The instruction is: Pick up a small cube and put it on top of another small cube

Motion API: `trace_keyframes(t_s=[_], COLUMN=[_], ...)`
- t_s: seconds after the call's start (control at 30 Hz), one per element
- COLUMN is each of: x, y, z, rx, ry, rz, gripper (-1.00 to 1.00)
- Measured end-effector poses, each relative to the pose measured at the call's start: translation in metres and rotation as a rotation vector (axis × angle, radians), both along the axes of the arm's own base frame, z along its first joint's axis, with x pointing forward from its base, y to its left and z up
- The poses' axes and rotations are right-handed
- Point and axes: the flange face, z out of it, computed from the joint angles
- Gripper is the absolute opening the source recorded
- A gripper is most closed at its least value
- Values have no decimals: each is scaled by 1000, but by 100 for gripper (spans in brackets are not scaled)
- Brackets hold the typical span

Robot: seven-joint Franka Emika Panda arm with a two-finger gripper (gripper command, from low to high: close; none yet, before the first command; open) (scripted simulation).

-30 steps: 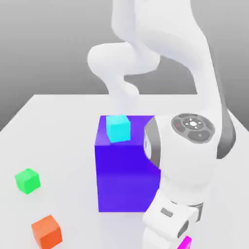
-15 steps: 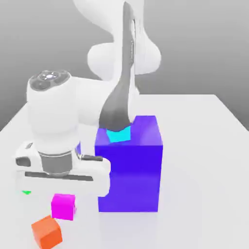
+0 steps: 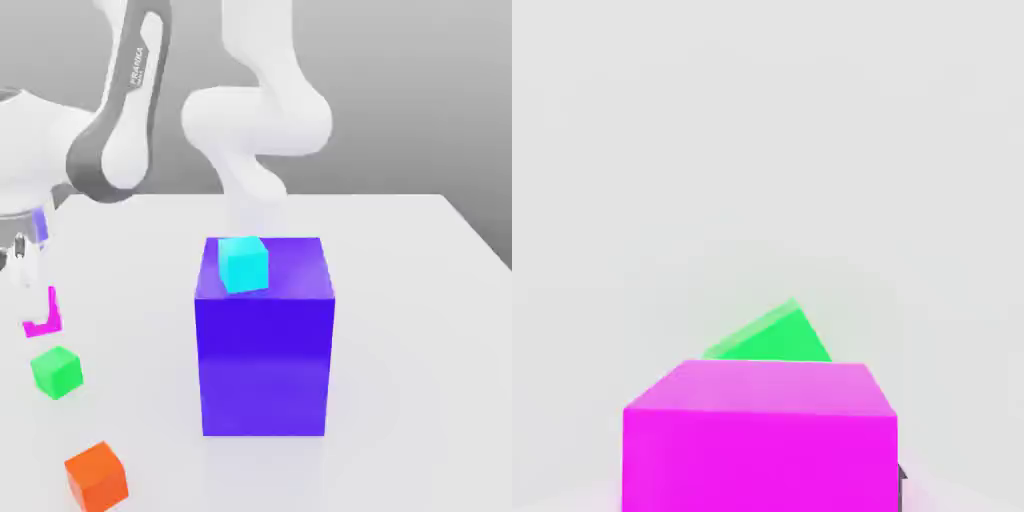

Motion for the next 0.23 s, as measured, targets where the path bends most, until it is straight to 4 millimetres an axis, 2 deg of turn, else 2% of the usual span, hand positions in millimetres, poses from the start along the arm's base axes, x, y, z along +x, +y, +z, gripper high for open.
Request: trace_keyframes(t_s=[0.1, 0.13, 0.23], x=[0, -1, -1], y=[1, 2, 2], z=[-31, -39, -39], rx=[-1, -1, -1], ry=[0, 2, 2], rz=[-1, -3, -3], gripper=[-100, 100, 100])
